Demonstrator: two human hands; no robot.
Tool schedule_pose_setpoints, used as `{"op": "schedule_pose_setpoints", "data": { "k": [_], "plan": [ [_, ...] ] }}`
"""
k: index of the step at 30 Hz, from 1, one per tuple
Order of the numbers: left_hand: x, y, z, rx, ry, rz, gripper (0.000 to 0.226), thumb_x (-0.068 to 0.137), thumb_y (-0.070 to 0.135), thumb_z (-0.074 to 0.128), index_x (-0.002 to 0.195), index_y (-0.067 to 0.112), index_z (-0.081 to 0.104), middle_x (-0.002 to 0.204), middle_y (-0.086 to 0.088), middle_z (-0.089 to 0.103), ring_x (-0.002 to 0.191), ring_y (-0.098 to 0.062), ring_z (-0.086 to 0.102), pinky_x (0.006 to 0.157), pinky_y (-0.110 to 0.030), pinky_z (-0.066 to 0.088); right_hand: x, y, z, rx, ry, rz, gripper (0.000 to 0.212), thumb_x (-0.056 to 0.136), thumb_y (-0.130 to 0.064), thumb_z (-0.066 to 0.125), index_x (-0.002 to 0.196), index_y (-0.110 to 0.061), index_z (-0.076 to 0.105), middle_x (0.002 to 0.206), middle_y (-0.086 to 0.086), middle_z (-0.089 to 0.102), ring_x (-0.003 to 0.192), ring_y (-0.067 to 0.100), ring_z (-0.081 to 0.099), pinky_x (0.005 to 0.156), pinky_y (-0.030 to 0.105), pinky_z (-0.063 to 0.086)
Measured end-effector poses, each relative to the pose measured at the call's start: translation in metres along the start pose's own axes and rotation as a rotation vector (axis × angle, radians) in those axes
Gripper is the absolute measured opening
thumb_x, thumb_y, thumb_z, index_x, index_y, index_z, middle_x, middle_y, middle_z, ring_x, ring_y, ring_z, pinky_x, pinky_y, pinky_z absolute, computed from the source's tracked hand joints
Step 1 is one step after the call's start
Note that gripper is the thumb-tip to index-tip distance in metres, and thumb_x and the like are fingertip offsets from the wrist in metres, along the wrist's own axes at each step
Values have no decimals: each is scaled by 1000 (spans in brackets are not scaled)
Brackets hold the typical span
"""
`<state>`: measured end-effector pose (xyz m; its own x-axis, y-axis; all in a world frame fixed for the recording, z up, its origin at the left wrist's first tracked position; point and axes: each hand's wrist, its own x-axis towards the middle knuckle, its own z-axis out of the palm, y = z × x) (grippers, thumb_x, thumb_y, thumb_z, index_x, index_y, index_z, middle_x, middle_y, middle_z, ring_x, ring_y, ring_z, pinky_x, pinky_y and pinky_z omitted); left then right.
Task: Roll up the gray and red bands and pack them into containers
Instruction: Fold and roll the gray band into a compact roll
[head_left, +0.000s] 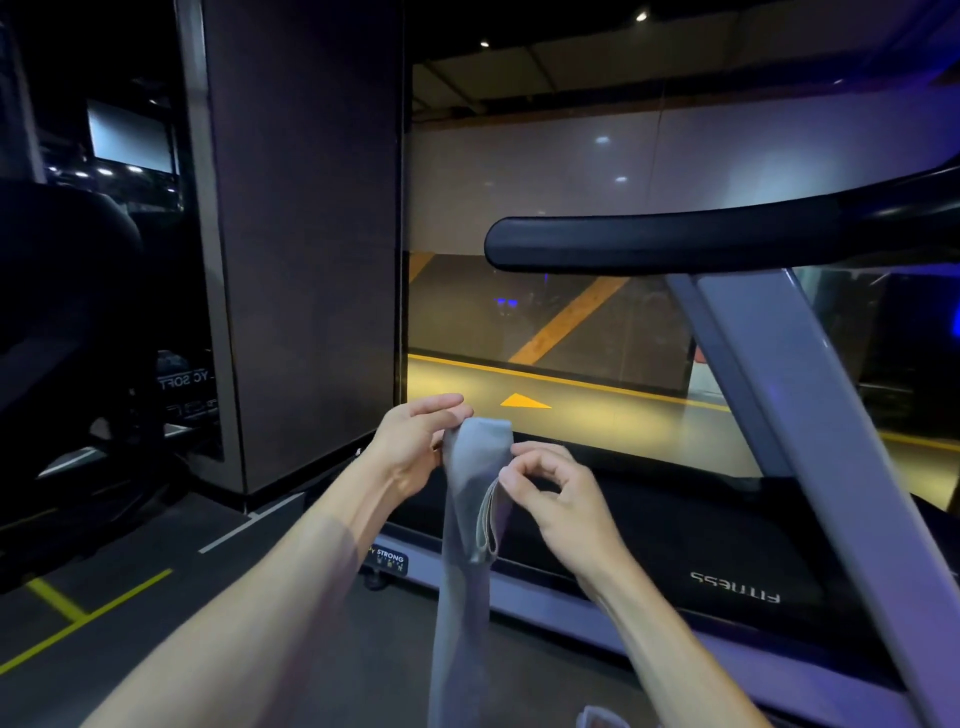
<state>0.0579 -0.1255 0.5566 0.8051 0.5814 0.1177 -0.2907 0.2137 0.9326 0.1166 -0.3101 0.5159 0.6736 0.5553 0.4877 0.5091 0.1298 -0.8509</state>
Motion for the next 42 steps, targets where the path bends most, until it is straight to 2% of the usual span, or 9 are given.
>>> {"op": "schedule_pose_setpoints", "data": {
  "k": [3,7,10,14,20,25,33,39,42],
  "plan": [
    [0,-7,-1,8,1,-17,22,91,-2,69,113,3,68,109,-17,72,97,-23,66,76,-29,54,-1,5,7,3,17,13,16,92,-15,74,77,-21,74,120,-14,65,106,3,65,79,22,51],
    [1,-14,-2,-29,14,-23,20,92,-7,65,109,3,68,106,-18,72,95,-24,66,85,-29,55,2,8,8,-23,113,-2,12,91,-16,75,80,-19,74,112,-9,65,103,1,63,88,17,48],
    [2,-19,-2,-28,9,-26,25,92,-9,63,115,0,66,102,-16,75,92,-23,69,80,-28,58,-1,7,9,-19,62,22,10,91,-17,75,81,-19,75,109,-11,66,104,-2,63,92,18,47],
    [4,-24,-1,-9,18,-31,25,91,-7,67,114,1,68,105,-19,75,86,-20,71,72,-26,60,-5,10,14,-41,85,14,11,91,-18,75,80,-18,74,101,-10,68,98,-2,64,87,19,46],
    [9,-31,-3,51,66,1,25,86,-6,73,111,1,71,97,-17,74,93,-26,67,94,-40,55,-14,14,15,-141,99,-16,10,91,-24,74,81,-24,72,101,-15,67,99,0,62,83,21,48],
    [8,-34,-1,82,56,12,23,88,-8,71,108,2,69,89,-12,74,79,-17,67,69,-23,56,-10,21,21,-81,81,72,17,91,-26,75,75,-26,69,97,-14,62,83,11,66,72,31,52],
    [8,-37,-6,131,42,48,23,87,-8,70,107,5,69,101,-18,74,90,-21,68,81,-28,56,-6,23,19,38,84,125,14,93,-22,72,80,-18,70,92,12,71,70,12,60,59,26,47],
    [5,-38,-5,128,40,56,23,89,-11,67,107,3,67,93,-14,74,83,-17,68,75,-23,54,-12,28,26,-5,100,91,13,91,-26,73,79,-24,68,95,-2,71,86,16,67,75,28,51],
    [5,-40,-4,139,58,69,24,89,-11,67,110,1,66,92,-15,73,84,-18,67,75,-21,56,-17,27,30,-28,71,83,14,92,-25,72,79,-22,69,86,-3,71,81,11,65,76,29,51]
  ]
}}
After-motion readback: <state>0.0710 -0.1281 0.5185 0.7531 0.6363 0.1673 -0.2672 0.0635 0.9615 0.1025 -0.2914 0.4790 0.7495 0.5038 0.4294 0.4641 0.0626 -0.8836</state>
